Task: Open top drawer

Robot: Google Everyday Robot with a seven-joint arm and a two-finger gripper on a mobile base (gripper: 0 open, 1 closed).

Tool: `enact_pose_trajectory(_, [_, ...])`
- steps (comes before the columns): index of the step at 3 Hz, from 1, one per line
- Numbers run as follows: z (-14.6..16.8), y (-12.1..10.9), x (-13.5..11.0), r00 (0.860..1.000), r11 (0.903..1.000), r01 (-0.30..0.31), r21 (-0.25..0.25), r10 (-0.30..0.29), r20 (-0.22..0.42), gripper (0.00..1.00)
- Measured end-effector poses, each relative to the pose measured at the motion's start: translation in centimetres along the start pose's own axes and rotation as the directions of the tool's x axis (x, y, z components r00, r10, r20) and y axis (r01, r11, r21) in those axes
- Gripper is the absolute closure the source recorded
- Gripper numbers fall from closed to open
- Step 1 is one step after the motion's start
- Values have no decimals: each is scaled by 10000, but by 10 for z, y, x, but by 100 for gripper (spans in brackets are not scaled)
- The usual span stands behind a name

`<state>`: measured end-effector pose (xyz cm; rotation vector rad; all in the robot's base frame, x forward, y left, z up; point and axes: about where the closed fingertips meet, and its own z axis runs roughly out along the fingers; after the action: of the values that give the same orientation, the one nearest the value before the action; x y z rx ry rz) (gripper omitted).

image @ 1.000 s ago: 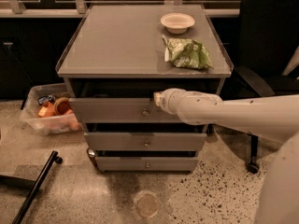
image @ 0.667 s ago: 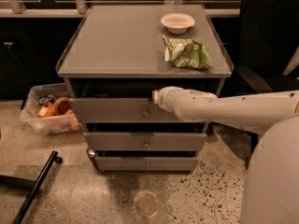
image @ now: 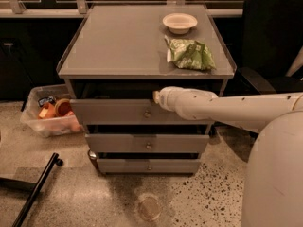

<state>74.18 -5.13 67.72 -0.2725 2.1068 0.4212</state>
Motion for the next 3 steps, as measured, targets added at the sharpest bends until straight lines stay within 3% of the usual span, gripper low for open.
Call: enact_pose_trajectory(3, [-6,1,5,9984,9996,88,-261,-102,-555,100])
